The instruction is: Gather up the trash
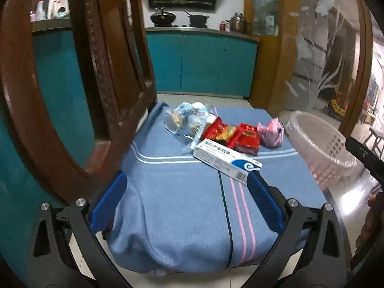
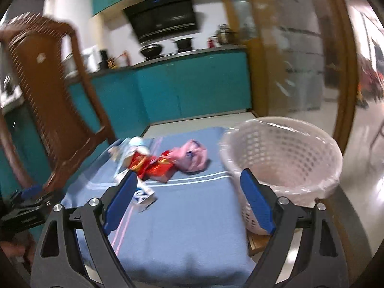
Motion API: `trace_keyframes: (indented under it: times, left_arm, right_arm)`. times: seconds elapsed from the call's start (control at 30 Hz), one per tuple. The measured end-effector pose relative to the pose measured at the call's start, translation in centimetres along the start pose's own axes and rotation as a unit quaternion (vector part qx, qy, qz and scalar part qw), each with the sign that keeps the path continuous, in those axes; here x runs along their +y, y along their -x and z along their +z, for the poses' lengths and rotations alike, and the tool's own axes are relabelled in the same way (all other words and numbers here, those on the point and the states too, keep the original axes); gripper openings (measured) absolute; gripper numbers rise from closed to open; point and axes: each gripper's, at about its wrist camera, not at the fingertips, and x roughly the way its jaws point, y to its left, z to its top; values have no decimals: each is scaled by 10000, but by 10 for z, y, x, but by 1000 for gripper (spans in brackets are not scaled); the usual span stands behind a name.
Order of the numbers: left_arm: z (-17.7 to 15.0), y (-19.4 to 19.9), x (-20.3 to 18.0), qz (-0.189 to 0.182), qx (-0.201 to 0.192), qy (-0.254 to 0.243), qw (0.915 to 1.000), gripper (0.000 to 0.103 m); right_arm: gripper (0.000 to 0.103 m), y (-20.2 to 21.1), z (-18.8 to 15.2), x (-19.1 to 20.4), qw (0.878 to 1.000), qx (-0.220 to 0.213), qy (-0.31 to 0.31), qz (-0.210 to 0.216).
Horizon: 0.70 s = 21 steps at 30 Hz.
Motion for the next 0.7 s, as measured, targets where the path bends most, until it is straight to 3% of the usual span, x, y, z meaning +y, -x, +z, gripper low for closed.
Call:
trace_keyframes:
  times: [0.13, 0.27, 0.7]
  left_arm:
    - [-8, -8, -6, 92, 28, -344, 9994, 100]
    - [-12, -4, 2, -117, -2, -187, 9998, 100]
    - [-13, 3, 8, -235, 36, -200, 9995, 100]
  right_arm:
    - [86, -3, 1, 10, 9999, -34, 137, 45]
    - [86, -7, 0, 10, 10000, -25, 90, -8]
    - [86, -13, -7, 17, 9995, 61, 297, -82]
